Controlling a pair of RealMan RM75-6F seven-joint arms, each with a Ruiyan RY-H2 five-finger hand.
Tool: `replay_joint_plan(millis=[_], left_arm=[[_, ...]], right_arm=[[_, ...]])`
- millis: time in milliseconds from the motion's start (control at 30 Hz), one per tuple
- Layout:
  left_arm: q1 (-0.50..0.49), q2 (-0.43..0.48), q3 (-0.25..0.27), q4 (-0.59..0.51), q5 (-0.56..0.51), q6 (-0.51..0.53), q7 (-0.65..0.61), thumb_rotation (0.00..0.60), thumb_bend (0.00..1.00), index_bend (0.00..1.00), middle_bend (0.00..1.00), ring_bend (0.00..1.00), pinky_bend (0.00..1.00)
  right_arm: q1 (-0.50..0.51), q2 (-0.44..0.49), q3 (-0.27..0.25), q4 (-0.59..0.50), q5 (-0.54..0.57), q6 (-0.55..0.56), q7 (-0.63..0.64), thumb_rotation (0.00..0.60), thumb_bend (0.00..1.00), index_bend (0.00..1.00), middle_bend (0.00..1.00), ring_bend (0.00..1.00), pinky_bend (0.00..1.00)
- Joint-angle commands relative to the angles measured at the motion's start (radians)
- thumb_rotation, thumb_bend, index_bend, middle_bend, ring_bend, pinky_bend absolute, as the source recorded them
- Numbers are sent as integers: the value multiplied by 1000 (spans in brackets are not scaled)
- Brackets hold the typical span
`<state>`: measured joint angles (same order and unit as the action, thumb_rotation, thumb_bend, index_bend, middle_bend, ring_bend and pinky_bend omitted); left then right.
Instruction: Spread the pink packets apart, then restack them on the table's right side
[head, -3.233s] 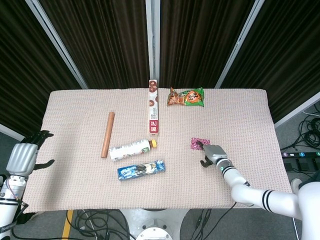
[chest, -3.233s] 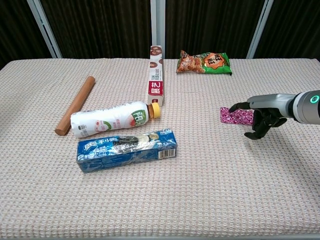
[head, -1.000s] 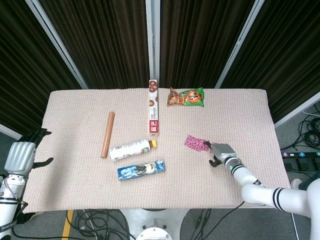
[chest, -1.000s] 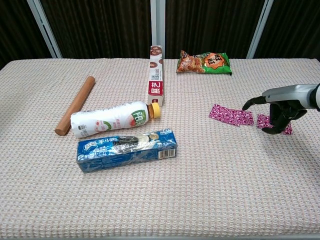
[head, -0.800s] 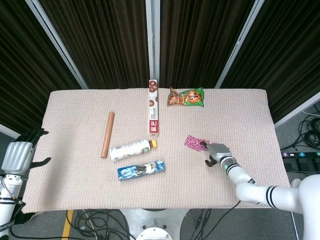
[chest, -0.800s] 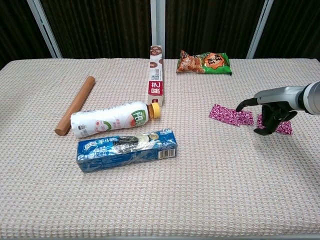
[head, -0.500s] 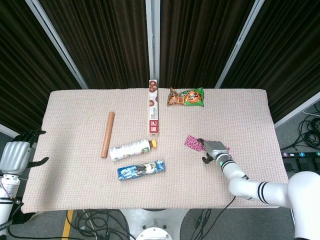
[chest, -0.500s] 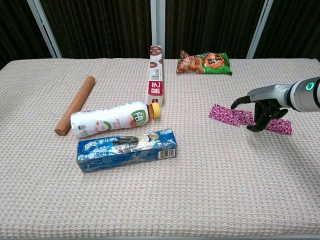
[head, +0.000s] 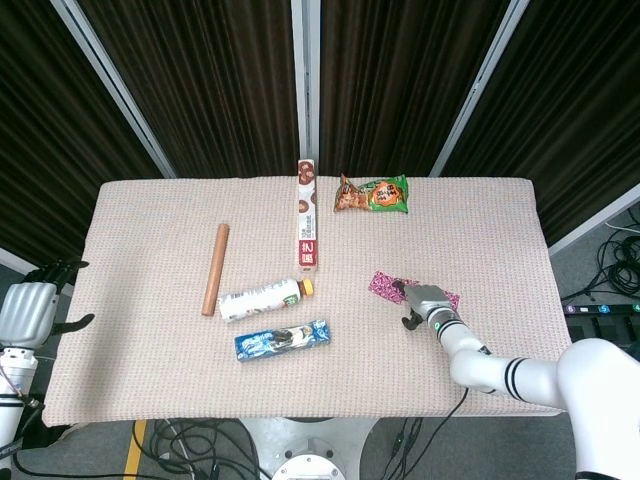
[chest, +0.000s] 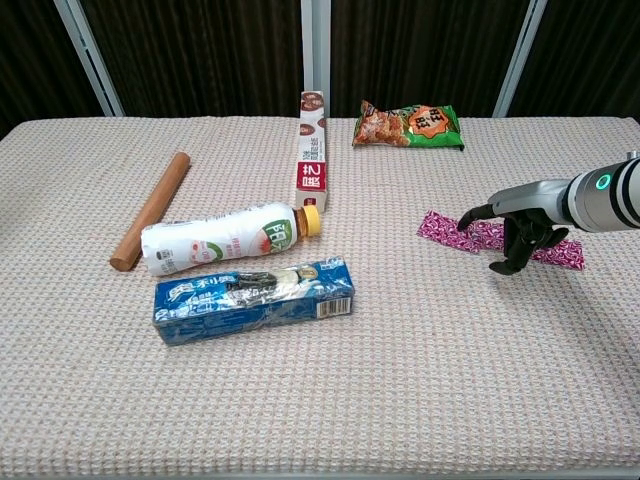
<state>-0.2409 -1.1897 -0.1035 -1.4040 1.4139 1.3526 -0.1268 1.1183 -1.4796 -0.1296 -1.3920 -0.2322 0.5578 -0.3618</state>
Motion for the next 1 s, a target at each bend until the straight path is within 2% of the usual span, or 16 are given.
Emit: replay_joint_plan(millis=[33, 1000], left_arm=[[-1, -1, -1, -3, 0, 0, 3, 600, 0, 293, 307, 253, 327], [12, 18, -3, -31, 3, 21, 4, 600, 0, 293, 308, 253, 327]], right_arm=[[4, 5, -4, -11, -4, 2, 1, 600, 375, 67, 1000, 1000, 1000], [34, 12, -57, -173, -77, 107, -67, 600, 374, 79, 1000, 1000, 1000]])
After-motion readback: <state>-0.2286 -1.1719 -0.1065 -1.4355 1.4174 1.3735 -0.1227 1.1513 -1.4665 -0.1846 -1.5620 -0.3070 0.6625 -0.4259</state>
